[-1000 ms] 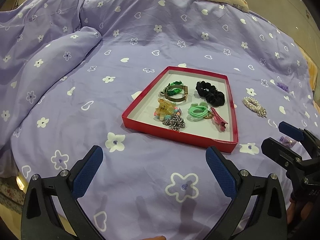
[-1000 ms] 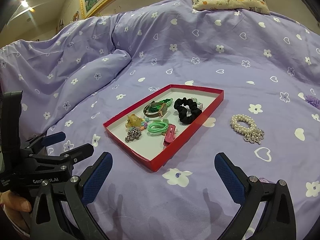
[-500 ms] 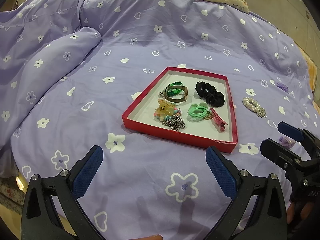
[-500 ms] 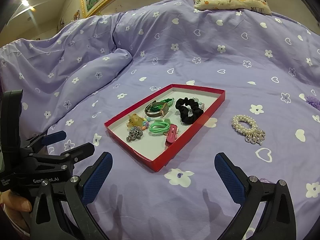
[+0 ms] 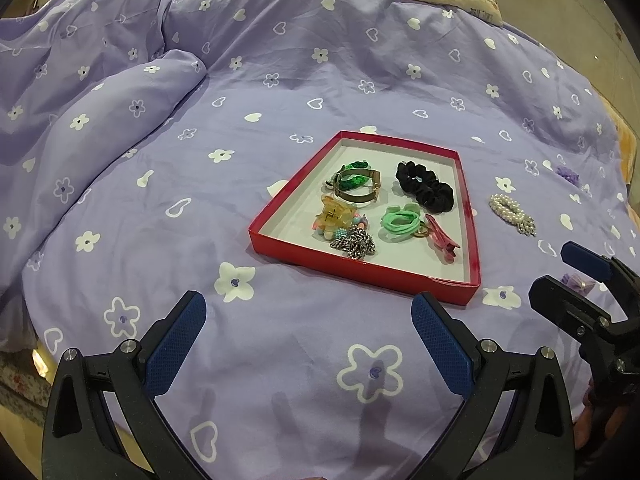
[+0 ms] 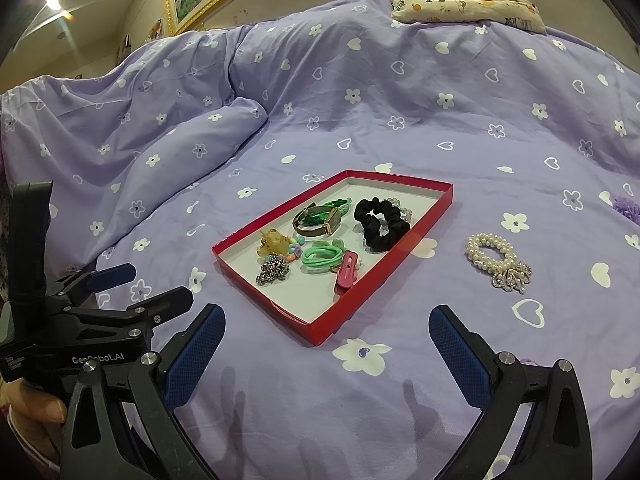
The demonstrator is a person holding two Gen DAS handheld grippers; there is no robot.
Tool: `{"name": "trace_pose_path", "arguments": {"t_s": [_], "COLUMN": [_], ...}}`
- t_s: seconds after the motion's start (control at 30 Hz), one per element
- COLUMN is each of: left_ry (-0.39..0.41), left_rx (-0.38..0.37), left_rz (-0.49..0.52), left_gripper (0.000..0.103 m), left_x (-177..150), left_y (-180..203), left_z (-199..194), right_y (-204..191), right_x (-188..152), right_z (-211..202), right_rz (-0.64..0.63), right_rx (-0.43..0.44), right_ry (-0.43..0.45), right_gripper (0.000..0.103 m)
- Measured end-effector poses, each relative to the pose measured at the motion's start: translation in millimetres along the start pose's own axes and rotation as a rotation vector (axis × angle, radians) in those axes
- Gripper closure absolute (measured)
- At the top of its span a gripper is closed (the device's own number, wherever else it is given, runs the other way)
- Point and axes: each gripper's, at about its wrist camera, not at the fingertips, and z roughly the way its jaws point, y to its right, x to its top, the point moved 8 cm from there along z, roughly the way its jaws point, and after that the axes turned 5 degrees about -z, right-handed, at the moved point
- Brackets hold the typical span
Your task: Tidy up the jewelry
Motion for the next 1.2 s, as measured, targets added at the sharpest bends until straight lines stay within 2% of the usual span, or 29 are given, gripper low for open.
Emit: {"name": "trace_pose_path", "arguments": {"t_s": [1.2], "left_ry": [0.007], "left_rx": [-0.011], "left_rz": [-0.003], "left_gripper": [0.0], "left_x": [1.4], "left_y": [-0.1], "left_z": [0.4], "right_y": [-1.1], "right_x": [4.2], "right_z": [-3.9], "right_rz": [-0.002], "right_rx": [0.0], "right_ry": [0.004], "right_gripper": [0.0]}}
